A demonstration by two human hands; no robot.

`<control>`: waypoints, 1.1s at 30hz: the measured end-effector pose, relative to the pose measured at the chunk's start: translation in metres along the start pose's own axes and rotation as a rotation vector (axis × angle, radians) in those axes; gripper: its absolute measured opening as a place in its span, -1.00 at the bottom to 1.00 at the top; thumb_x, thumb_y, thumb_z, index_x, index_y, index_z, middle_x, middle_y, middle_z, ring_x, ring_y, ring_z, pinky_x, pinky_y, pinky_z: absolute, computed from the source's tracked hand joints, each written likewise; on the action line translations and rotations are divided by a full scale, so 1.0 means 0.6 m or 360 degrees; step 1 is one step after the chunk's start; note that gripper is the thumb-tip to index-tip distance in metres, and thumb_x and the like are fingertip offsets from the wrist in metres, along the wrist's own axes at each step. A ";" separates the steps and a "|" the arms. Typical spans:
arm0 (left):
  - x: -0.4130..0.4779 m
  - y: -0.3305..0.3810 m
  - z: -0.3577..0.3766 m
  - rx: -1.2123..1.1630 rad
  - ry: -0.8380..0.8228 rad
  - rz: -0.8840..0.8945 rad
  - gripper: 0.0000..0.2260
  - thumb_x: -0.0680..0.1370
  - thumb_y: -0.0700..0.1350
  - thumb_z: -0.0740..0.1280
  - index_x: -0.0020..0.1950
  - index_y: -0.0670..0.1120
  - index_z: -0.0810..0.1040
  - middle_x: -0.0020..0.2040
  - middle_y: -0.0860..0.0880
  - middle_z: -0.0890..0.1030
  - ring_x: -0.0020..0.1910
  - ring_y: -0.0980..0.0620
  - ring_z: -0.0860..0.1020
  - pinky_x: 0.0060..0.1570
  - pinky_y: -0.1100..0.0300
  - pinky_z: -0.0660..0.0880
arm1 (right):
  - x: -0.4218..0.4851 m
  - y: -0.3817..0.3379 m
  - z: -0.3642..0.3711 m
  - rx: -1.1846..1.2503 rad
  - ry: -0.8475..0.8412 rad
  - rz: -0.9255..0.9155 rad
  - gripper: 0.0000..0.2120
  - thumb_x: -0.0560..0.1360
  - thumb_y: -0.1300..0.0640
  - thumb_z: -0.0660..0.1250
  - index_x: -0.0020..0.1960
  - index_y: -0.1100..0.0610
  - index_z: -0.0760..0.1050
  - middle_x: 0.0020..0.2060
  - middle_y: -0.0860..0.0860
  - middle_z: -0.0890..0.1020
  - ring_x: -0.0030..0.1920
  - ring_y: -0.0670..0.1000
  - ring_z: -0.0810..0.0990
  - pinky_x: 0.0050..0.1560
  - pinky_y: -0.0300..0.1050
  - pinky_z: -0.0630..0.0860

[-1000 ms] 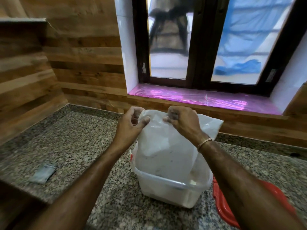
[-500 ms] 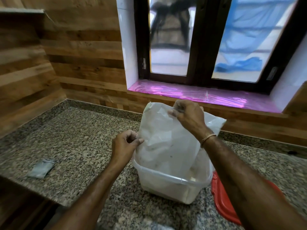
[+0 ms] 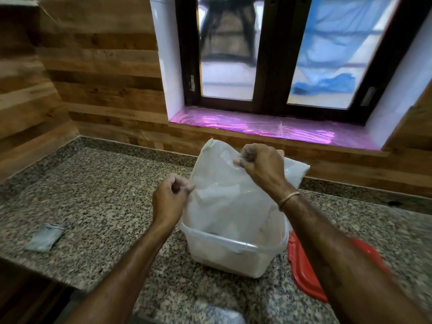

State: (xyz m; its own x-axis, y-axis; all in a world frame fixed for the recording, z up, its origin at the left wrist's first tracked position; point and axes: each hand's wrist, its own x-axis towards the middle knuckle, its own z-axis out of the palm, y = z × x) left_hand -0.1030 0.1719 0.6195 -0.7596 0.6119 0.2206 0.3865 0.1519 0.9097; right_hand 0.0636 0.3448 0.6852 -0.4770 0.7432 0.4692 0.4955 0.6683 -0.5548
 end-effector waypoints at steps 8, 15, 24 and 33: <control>0.020 0.079 0.010 -0.0290 -0.0348 0.0300 -0.80 0.52 -0.11 0.50 -0.20 -0.21 0.61 -0.29 -0.21 0.60 -0.30 0.01 0.51 -0.27 0.10 0.45 | -0.013 -0.019 0.027 -0.0263 -0.0020 -0.0184 -0.79 0.43 -0.08 0.57 -0.25 0.01 0.63 -0.38 -0.19 0.53 -0.17 -0.11 0.55 0.15 0.08 0.32; 0.039 0.070 -0.023 -0.0615 -0.0298 0.0164 -0.87 0.54 -0.22 0.47 -0.16 -0.12 0.57 -0.22 -0.06 0.61 -0.23 0.04 0.53 -0.24 0.17 0.51 | -0.006 0.001 0.007 -0.0432 -0.0236 -0.0310 -0.71 0.48 -0.26 0.43 -0.07 -0.04 0.60 -0.09 -0.14 0.62 0.18 -0.02 0.43 0.49 0.32 0.10; 0.046 0.058 -0.012 -0.0841 -0.0142 0.0030 -0.79 0.58 -0.28 0.41 -0.17 -0.07 0.46 -0.27 0.03 0.54 -0.32 0.16 0.48 -0.36 0.33 0.48 | 0.005 0.116 -0.071 -0.0415 0.0021 -0.0047 -0.64 0.43 -0.25 0.49 -0.25 -0.01 0.49 -0.34 -0.13 0.60 -0.18 -0.06 0.58 0.10 0.07 0.38; 0.060 0.045 -0.014 -0.1256 -0.0255 -0.0356 -0.93 0.62 -0.20 0.36 -0.04 -0.05 0.57 -0.13 -0.03 0.69 -0.19 0.05 0.66 -0.21 0.11 0.67 | -0.039 0.190 -0.079 0.1702 -0.0042 0.0738 -0.31 0.09 -0.07 0.71 0.09 0.25 0.58 -0.12 0.07 0.74 -0.11 0.03 0.71 -0.12 -0.03 0.68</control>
State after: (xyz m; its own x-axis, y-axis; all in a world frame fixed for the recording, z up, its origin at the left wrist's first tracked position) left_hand -0.1243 0.1916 0.6550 -0.6682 0.7439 0.0073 -0.2895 -0.2690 0.9186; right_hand 0.1652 0.4052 0.6436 -0.4321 0.8997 0.0622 -0.2323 -0.0444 -0.9716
